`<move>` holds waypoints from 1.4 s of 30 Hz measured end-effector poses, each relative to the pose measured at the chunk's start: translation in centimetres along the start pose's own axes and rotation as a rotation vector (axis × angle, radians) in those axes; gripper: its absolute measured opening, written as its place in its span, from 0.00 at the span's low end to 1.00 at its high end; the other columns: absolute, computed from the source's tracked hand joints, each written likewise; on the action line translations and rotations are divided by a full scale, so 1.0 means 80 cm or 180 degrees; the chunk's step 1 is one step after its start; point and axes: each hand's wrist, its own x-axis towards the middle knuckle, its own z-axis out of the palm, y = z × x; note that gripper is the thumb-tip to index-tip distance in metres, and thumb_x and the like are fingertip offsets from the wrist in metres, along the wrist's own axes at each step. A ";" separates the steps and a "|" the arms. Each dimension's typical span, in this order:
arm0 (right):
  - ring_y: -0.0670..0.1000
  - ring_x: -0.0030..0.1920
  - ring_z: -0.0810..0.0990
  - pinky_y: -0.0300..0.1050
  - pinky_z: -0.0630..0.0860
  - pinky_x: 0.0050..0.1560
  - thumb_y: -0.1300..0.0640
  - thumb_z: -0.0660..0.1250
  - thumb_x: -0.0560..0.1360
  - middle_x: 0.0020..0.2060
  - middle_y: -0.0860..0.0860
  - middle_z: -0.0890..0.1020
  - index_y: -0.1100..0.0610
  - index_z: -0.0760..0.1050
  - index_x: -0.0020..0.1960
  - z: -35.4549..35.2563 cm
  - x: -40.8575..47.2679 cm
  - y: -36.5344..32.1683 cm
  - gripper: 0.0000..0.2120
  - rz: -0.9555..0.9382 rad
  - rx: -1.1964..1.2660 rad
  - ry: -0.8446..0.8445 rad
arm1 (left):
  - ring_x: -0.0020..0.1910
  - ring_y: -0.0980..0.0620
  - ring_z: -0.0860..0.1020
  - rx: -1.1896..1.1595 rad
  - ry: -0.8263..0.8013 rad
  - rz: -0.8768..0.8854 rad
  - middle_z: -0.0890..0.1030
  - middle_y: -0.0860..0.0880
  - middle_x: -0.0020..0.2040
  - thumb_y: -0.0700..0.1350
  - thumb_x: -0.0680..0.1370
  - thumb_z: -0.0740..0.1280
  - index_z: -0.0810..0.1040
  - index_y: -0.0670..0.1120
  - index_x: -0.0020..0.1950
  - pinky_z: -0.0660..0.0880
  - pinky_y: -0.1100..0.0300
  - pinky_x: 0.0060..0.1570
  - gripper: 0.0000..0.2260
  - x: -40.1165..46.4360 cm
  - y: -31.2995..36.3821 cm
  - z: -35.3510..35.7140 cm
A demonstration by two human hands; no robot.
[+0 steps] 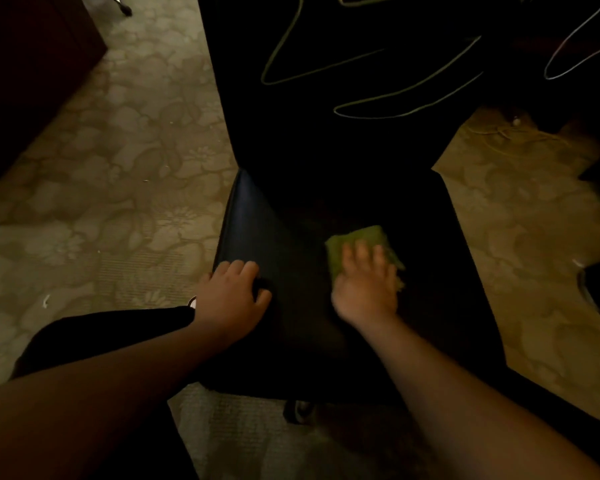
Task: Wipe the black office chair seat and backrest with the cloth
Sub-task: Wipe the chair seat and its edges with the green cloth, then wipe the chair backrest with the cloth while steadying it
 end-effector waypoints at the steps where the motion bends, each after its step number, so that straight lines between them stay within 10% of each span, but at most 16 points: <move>1: 0.60 0.80 0.48 0.64 0.50 0.76 0.47 0.51 0.76 0.81 0.51 0.53 0.48 0.51 0.81 0.011 -0.019 -0.027 0.33 -0.0348 -0.0064 0.0033 | 0.58 0.50 0.75 0.0006 0.0015 0.0092 0.77 0.54 0.56 0.60 0.78 0.64 0.73 0.54 0.59 0.70 0.52 0.54 0.14 -0.004 0.001 0.001; 7: 0.54 0.81 0.50 0.60 0.53 0.77 0.47 0.48 0.79 0.80 0.46 0.58 0.46 0.55 0.80 0.048 -0.083 -0.037 0.29 -0.1305 -0.0254 0.0137 | 0.47 0.47 0.80 0.0331 0.0034 0.0914 0.80 0.52 0.46 0.59 0.75 0.58 0.78 0.53 0.52 0.69 0.56 0.39 0.15 -0.011 -0.012 0.000; 16: 0.49 0.80 0.42 0.52 0.42 0.78 0.45 0.35 0.77 0.81 0.42 0.48 0.43 0.43 0.81 0.024 -0.077 0.044 0.32 -0.1124 -0.0229 -0.0080 | 0.76 0.48 0.66 0.0291 -0.0081 0.0450 0.69 0.51 0.76 0.61 0.80 0.60 0.65 0.52 0.79 0.67 0.47 0.71 0.29 0.005 -0.027 -0.056; 26: 0.57 0.80 0.52 0.54 0.54 0.78 0.60 0.58 0.78 0.80 0.52 0.57 0.54 0.51 0.81 0.008 -0.055 0.025 0.34 -0.0073 0.0314 0.0243 | 0.70 0.48 0.72 0.0396 0.0493 0.0486 0.76 0.51 0.70 0.62 0.76 0.55 0.73 0.52 0.73 0.73 0.47 0.65 0.29 -0.037 -0.075 -0.129; 31: 0.64 0.63 0.76 0.48 0.72 0.59 0.59 0.56 0.83 0.65 0.58 0.77 0.49 0.65 0.76 -0.039 -0.062 -0.049 0.22 -0.0322 0.1843 0.0174 | 0.63 0.49 0.77 0.0458 0.0868 0.0693 0.82 0.52 0.60 0.59 0.77 0.60 0.80 0.53 0.65 0.76 0.49 0.58 0.21 -0.070 -0.105 -0.180; 42: 0.35 0.46 0.79 0.29 0.70 0.40 0.54 0.57 0.84 0.48 0.38 0.76 0.44 0.65 0.74 -0.231 -0.087 -0.219 0.19 -0.1378 0.3483 0.1318 | 0.61 0.52 0.78 -0.0135 0.2653 0.1212 0.80 0.48 0.63 0.51 0.81 0.64 0.83 0.46 0.64 0.75 0.60 0.58 0.16 -0.098 -0.127 -0.348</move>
